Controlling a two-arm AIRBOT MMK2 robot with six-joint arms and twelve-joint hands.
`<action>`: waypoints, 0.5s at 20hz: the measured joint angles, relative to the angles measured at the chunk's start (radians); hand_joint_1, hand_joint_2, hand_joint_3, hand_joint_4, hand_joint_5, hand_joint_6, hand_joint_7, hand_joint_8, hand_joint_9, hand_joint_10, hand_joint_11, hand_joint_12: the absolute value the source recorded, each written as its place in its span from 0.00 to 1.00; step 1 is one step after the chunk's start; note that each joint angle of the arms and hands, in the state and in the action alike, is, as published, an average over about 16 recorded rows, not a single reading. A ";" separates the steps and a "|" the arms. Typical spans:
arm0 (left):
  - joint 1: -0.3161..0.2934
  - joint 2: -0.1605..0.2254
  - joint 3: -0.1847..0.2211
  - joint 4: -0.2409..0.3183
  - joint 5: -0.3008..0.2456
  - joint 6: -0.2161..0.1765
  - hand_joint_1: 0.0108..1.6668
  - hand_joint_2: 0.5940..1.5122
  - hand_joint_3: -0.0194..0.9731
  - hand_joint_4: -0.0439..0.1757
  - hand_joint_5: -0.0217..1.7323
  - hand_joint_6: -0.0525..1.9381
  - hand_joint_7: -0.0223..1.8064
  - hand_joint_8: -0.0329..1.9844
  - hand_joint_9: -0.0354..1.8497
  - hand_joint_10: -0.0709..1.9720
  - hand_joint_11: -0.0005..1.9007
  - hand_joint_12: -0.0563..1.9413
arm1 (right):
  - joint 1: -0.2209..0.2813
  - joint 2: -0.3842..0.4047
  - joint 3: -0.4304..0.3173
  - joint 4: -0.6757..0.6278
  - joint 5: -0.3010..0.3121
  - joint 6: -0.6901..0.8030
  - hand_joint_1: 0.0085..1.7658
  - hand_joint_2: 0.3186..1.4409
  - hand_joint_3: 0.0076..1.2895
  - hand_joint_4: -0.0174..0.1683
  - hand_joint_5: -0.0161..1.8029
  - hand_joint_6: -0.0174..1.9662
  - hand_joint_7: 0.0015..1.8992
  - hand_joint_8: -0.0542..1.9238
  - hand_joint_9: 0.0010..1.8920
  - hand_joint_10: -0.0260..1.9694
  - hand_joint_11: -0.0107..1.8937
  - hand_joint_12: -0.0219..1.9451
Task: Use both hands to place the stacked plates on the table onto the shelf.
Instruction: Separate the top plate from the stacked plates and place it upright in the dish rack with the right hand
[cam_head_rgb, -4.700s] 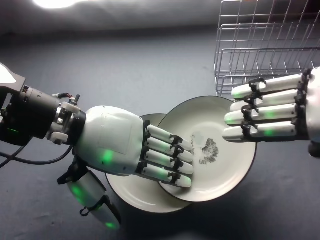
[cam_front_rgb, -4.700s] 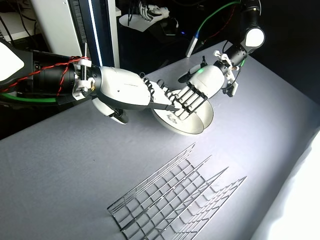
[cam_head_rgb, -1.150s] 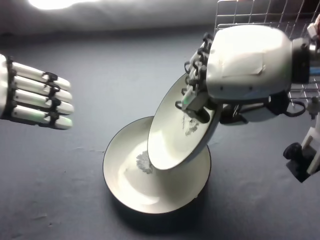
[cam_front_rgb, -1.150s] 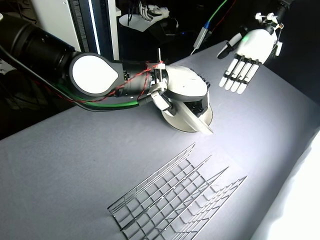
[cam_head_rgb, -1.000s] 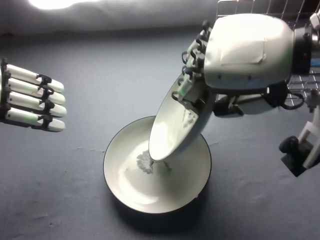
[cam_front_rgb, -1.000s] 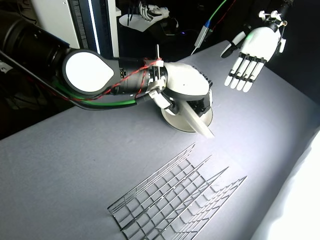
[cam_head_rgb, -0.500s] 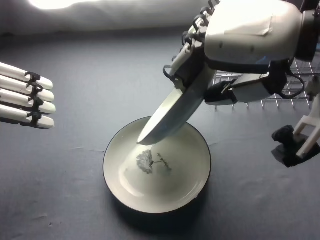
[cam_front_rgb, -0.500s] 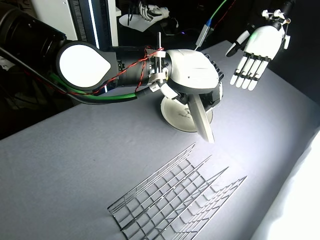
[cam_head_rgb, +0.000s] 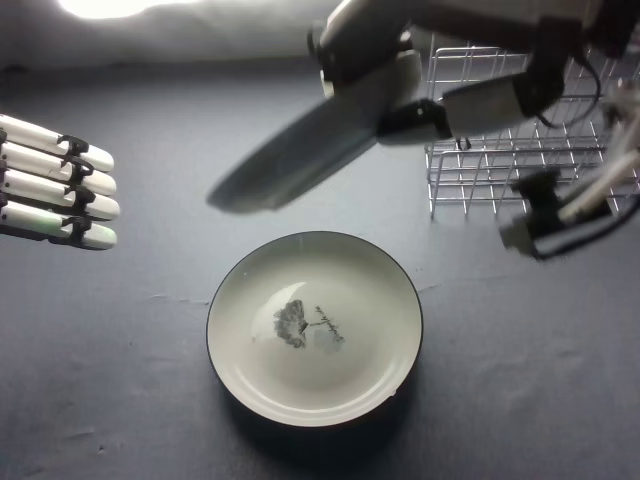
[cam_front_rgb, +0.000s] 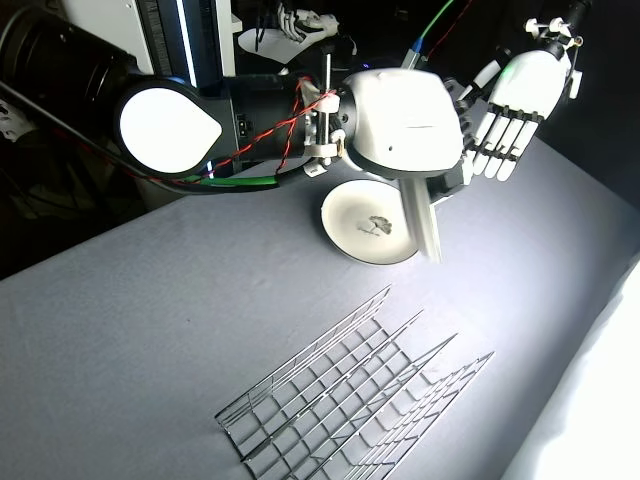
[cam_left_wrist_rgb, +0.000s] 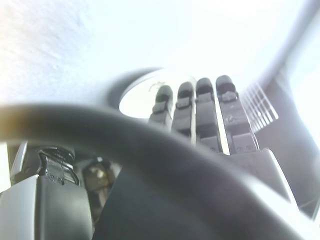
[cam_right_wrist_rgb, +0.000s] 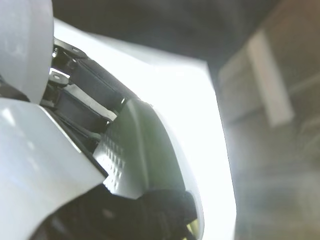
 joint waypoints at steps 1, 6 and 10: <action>-0.001 -0.003 0.001 0.000 -0.001 0.000 0.00 0.58 0.03 0.21 0.06 0.04 0.04 0.02 0.04 0.04 0.01 0.03 | 0.009 -0.001 0.000 0.035 -0.012 0.001 0.77 0.60 0.00 0.06 0.52 0.48 0.57 0.44 0.56 0.51 0.48 0.59; -0.006 -0.023 -0.002 -0.004 -0.002 0.000 0.00 0.58 0.03 0.21 0.06 0.04 0.04 0.02 0.04 0.04 0.01 0.03 | 0.052 -0.007 0.001 0.207 -0.082 0.005 0.78 0.60 0.00 0.06 0.52 0.47 0.57 0.44 0.55 0.51 0.48 0.60; -0.005 -0.044 -0.009 -0.022 0.005 0.000 0.00 0.58 0.03 0.21 0.06 0.04 0.04 0.02 0.04 0.04 0.01 0.03 | 0.082 -0.013 0.008 0.335 -0.141 0.005 0.78 0.60 0.00 0.06 0.52 0.47 0.57 0.45 0.55 0.51 0.48 0.60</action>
